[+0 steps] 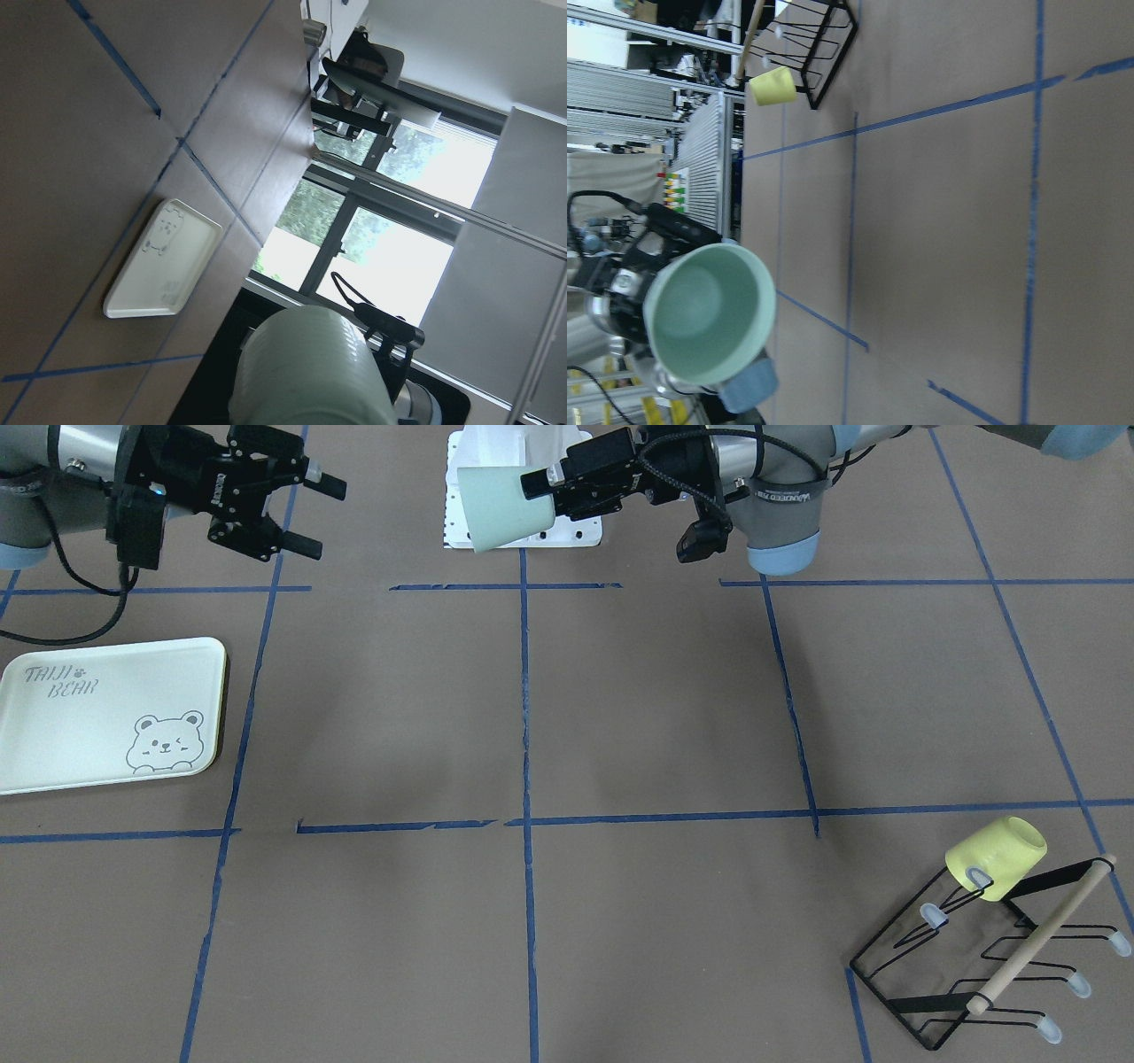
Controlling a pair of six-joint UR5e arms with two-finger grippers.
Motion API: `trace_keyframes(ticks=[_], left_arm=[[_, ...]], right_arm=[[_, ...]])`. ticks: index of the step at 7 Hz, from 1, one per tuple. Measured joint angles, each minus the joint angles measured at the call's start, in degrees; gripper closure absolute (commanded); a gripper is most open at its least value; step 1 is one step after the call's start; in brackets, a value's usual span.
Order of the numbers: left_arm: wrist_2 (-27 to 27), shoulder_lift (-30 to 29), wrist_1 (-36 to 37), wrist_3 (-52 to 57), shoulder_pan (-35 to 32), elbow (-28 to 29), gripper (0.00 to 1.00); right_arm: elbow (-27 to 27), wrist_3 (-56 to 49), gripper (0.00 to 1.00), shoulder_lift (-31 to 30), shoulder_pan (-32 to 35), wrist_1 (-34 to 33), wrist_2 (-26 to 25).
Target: Left arm grabs green cup and hands to right arm on tray
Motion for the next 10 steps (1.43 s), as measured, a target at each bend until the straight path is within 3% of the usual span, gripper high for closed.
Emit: trace_keyframes(ticks=[2,4,10], left_arm=[[1.01,-0.02,-4.85,-0.34,2.09,1.58,0.92],[1.11,-0.08,-6.33,-0.43,3.97,1.61,0.92],[1.45,-0.58,-7.13,-0.40,6.95,0.95,0.92]], right_arm=[[0.10,8.11,0.00,1.40,-8.09,12.17,-12.88],[-0.12,9.55,0.00,4.76,-10.09,14.19,-18.36],[-0.82,9.56,0.01,7.11,-11.53,14.08,-19.49]])
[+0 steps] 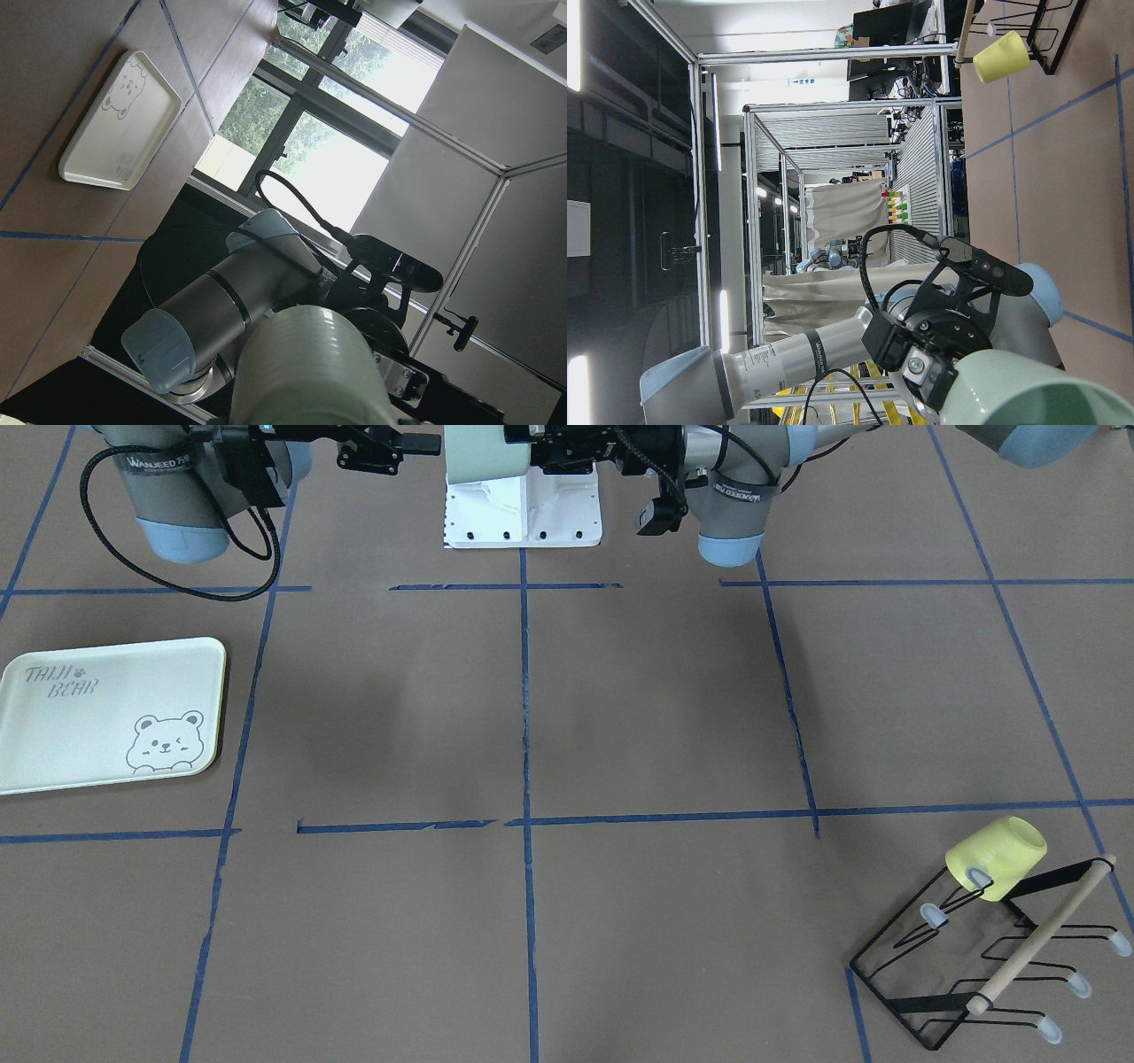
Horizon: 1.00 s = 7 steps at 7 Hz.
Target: Left arm grabs green cup and hands to right arm on tray
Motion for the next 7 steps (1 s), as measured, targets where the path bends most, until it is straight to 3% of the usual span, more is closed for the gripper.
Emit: trace_keyframes(ticks=[1,2,4,6,7], left_arm=[[0.55,-0.22,0.00,0.02,0.10,0.24,0.92],[1.00,-0.31,0.00,0.02,0.19,0.45,0.91],[1.29,-0.41,0.00,0.09,0.67,0.59,0.86],[1.33,-0.50,0.02,0.14,0.79,0.46,0.79],[1.35,-0.52,0.06,0.18,0.81,0.26,0.68]], right_arm=[[-0.08,-0.01,0.05,-0.06,-0.40,-0.03,0.09],[-0.18,0.01,0.17,-0.08,-0.76,-0.14,0.19],[-0.30,0.02,0.53,-0.03,-1.49,-0.21,0.18],[-0.46,0.01,0.81,-0.02,-1.95,-0.11,0.16],[-0.55,-0.03,0.97,-0.02,-2.03,-0.10,0.16]])
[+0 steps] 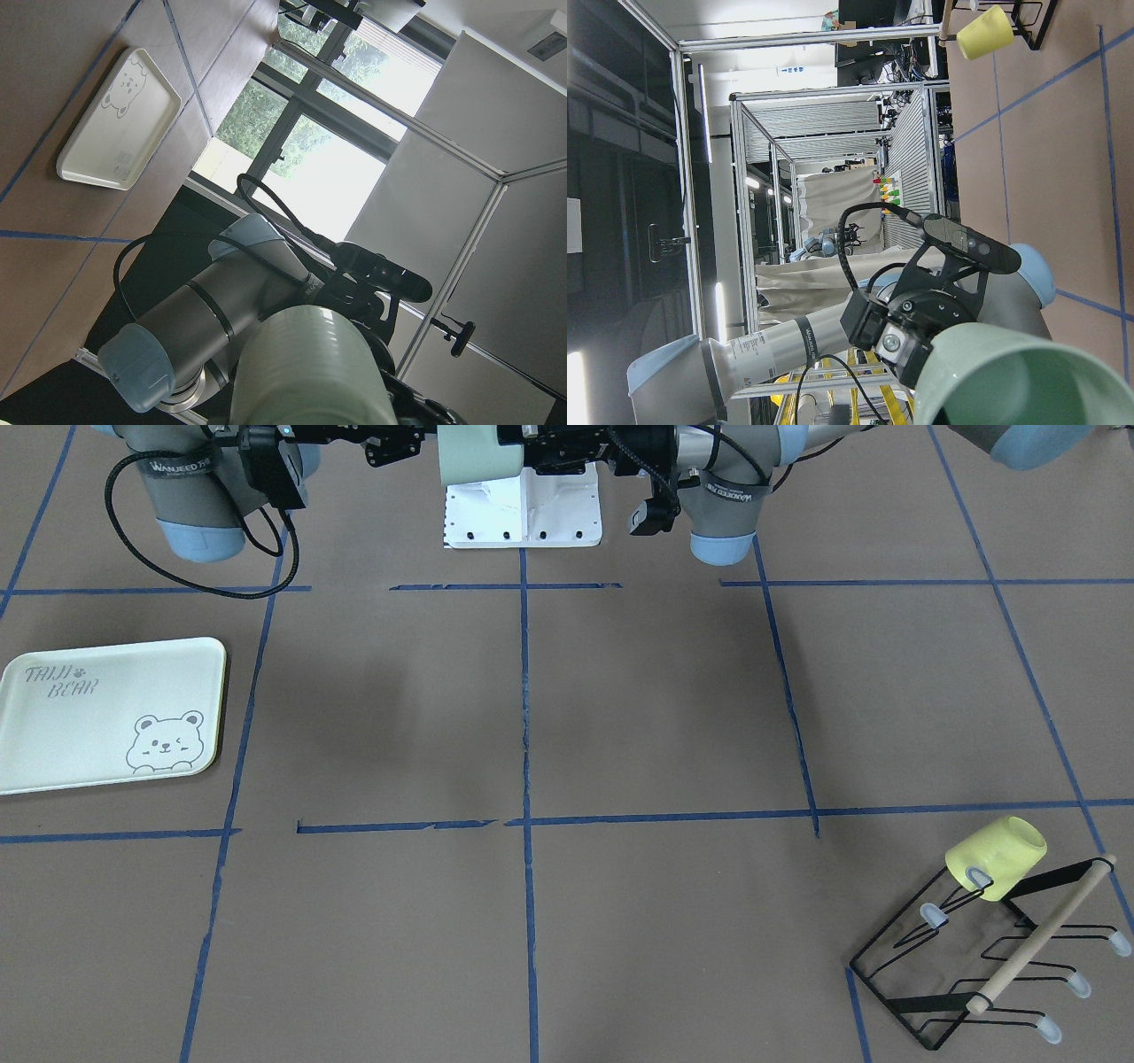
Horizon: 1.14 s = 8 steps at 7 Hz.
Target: Left arm grabs green cup and hands to right arm on tray
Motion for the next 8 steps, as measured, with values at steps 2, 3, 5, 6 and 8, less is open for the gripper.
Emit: trace_keyframes(ticks=[2,3,5,6,8], left_arm=[[-0.01,0.02,0.03,0.02,-0.01,-0.32,0.26],[0.00,0.07,0.09,0.05,0.02,-0.40,0.00],[1.23,0.10,0.06,0.07,0.01,-0.55,0.00],[1.60,0.16,0.11,0.09,-0.01,-0.58,0.00],[1.96,0.35,0.28,0.17,-0.13,-0.52,0.00]], right_arm=[[-0.37,-0.06,1.00,0.02,-0.10,-0.06,-0.07],[-0.71,-0.07,1.00,0.05,-0.13,-0.08,-0.12],[-1.03,-0.07,1.00,0.05,-0.20,-0.03,-0.09],[-1.05,-0.07,1.00,0.05,-0.20,0.06,-0.08],[-0.99,-0.09,1.00,-0.26,-0.10,0.32,0.06]])
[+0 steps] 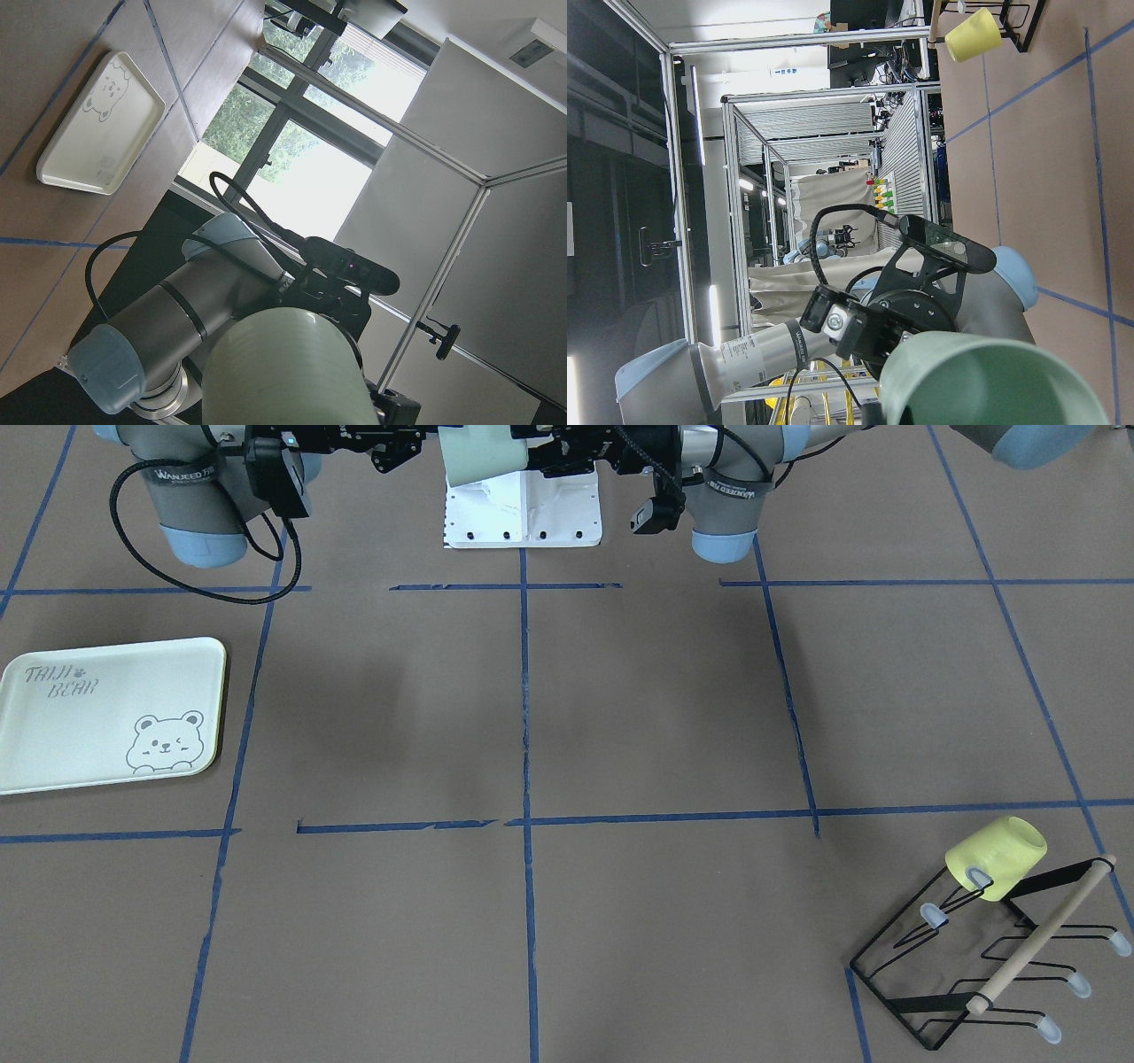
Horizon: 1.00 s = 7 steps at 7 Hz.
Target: Left arm grabs green cup and hands to right arm on tray
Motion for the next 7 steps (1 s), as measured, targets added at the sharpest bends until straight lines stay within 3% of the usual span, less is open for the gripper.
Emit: trace_keyframes(ticks=[3,5,7], left_arm=[[1.24,0.42,0.22,0.36,-0.40,0.27,0.00],[4.73,0.88,1.96,0.56,-0.79,1.06,0.00],[5.43,1.09,10.75,0.70,-3.14,0.93,0.00]], right_arm=[[0.55,-0.31,1.00,-5.37,2.62,0.42,-0.03],[0.83,-1.80,1.00,-12.82,9.70,-1.51,0.60],[0.69,-7.41,1.00,-17.35,16.47,-12.39,3.21]])
